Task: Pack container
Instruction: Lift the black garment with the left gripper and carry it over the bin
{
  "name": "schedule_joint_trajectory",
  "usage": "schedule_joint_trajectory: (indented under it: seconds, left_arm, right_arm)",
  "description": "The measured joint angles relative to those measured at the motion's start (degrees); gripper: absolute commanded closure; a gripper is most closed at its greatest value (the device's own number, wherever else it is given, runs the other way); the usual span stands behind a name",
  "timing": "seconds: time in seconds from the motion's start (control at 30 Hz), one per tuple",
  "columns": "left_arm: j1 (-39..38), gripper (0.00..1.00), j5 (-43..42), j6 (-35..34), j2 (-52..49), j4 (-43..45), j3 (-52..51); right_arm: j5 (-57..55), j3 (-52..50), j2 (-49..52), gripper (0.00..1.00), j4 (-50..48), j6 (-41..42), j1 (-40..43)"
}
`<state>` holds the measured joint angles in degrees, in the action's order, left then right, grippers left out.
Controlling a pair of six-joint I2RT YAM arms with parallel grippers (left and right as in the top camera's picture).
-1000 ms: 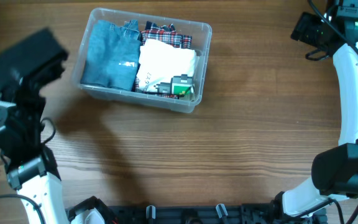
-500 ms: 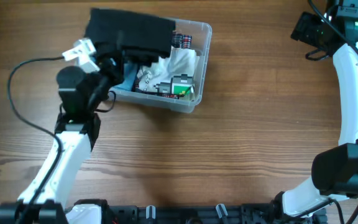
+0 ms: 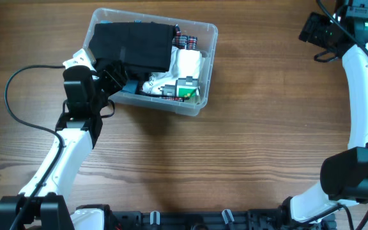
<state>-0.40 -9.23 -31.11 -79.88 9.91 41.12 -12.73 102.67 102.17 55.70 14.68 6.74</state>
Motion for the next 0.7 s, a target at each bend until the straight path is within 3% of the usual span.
schedule_joint_trajectory:
  seconds: [0.17, 0.33, 0.37, 0.43, 0.47, 0.5, 0.7]
  left_arm:
    - [0.04, 0.37, 0.07, 0.22, 3.3, -2.45, 0.11]
    - [0.04, 0.42, 0.44, 0.24, 14.73, -2.99, 0.11]
    - [0.04, 0.46, 0.44, 0.24, 16.92, -3.08, 0.11]
    - [0.02, 0.67, 0.44, 0.44, 19.45, -3.04, 0.11]
    - [0.02, 0.78, 0.44, 0.33, 20.22, -2.86, 0.11]
    - [-0.02, 0.96, 0.44, 0.28, 20.55, -2.19, 0.11]
    - [-1.07, 0.96, 0.48, -2.82, 18.69, 7.08, 0.09]
  right_arm:
    - [0.0, -0.02, 0.0, 0.0, -0.04, 0.02, 0.0]
    - [0.0, -0.02, 0.0, 0.0, 0.0, 0.0, 0.0]
    - [0.0, 0.0, 0.0, 0.0, -0.02, 0.02, 0.0]
    - [0.0, 0.0, 0.0, 0.0, -0.02, 0.02, 0.0]
    - [0.0, -0.02, 0.0, 0.0, -0.02, 0.02, 0.0]
    - [0.0, -0.02, 0.0, 0.0, -0.02, 0.02, 0.0]
    - [0.0, -0.02, 0.0, 0.0, -0.04, 0.02, 0.0]
